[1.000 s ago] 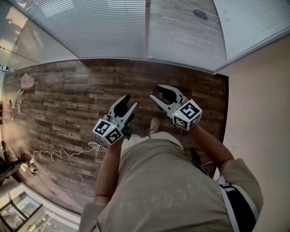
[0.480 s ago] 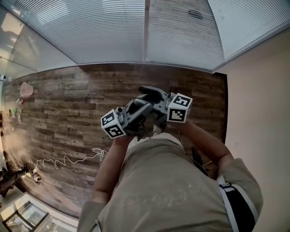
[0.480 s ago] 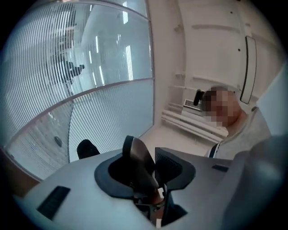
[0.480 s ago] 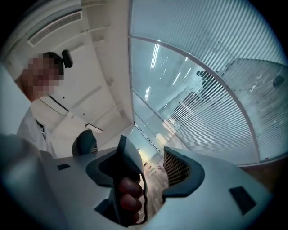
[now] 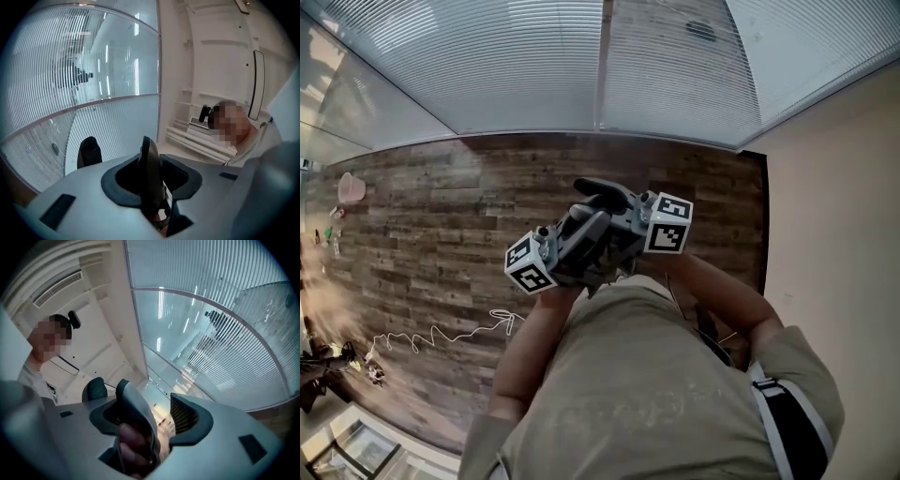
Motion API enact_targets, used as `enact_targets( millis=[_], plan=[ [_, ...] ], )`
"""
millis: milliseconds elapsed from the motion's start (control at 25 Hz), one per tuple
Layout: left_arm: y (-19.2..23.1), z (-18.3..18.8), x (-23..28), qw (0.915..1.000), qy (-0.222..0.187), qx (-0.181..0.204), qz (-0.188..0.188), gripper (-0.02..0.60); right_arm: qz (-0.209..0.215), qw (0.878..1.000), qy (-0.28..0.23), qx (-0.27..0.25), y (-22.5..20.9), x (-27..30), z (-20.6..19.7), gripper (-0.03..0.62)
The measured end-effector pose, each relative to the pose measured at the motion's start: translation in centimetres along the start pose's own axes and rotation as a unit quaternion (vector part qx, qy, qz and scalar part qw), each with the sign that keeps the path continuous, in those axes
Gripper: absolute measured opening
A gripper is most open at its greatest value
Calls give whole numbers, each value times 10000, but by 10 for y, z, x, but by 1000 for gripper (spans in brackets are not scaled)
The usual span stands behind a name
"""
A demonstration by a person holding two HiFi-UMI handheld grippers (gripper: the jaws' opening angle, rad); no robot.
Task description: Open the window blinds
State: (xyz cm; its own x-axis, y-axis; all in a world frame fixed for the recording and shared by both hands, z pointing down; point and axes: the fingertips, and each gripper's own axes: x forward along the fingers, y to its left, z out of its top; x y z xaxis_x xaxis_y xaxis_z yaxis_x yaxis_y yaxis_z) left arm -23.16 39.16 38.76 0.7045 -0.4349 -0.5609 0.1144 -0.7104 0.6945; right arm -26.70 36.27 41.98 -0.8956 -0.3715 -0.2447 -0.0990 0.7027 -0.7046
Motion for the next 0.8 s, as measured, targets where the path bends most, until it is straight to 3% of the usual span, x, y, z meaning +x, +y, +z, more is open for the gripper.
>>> enact_targets(
  millis=[160,400,800],
  plan=[
    [-10,22,-3,9979,-573,-275,-149,126,-246,9978,616,21,9,17,0,253],
    [-20,26,0,9979,-629,48,-164,126,184,9972,721,-30,22,23,4,253],
    [2,14,-18,9971,-699,167,239,124,527,9947,797,388,3,19,-21,252]
  ],
)
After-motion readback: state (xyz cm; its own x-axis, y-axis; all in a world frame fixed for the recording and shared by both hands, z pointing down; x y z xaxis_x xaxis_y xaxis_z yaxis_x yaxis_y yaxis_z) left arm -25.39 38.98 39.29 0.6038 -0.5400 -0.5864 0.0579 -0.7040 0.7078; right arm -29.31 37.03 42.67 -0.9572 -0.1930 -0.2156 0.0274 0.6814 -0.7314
